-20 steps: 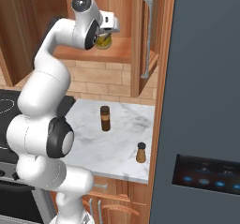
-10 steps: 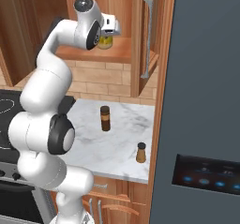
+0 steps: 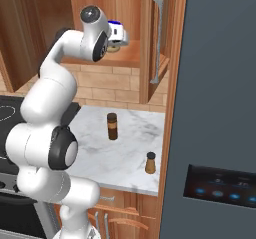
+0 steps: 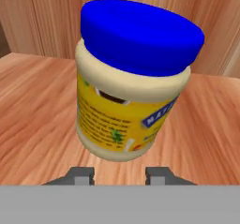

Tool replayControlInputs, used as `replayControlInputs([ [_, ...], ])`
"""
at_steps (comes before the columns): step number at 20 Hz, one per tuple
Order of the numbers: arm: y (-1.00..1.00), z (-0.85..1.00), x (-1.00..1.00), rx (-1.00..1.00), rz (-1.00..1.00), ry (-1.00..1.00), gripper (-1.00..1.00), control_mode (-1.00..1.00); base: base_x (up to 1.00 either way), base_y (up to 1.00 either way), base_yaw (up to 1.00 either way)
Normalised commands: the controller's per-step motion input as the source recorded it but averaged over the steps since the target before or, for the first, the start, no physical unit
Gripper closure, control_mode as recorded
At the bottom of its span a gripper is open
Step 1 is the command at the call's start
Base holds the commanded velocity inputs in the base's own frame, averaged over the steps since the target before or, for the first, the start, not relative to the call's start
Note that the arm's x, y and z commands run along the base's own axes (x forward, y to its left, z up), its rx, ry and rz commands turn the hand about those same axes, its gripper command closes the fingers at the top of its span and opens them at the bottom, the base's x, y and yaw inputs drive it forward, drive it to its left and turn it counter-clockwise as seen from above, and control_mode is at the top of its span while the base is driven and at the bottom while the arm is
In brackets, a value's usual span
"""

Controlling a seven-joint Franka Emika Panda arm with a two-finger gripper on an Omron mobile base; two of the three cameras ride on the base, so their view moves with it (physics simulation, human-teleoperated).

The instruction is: There are various items on the counter. Only move the condiments/shakers into the cabinet.

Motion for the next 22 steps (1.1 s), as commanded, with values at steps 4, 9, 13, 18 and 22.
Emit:
replayControlInputs([
  [4, 0.00, 0.00, 0.02, 0.01, 0.00, 0.02, -1.00, -1.00, 0.00, 0.00, 0.00],
  [9, 0.00, 0.05, -0.65, 0.06, -0.04, -0.02, -1.00, -1.00, 0.00, 0.00, 0.00],
  [13, 0.00, 0.01, -1.00, 0.07, -0.11, 0.03, -1.00, -1.00, 0.00, 0.00, 0.00],
  [18, 0.00, -0.36, -1.00, 0.00, -0.08, 0.11, -1.00, -1.00, 0.00, 0.00, 0.00],
  [22, 0.00, -0.88, -1.00, -0.01, -0.01, 0.06, -1.00, -1.00, 0.00, 0.00, 0.00],
])
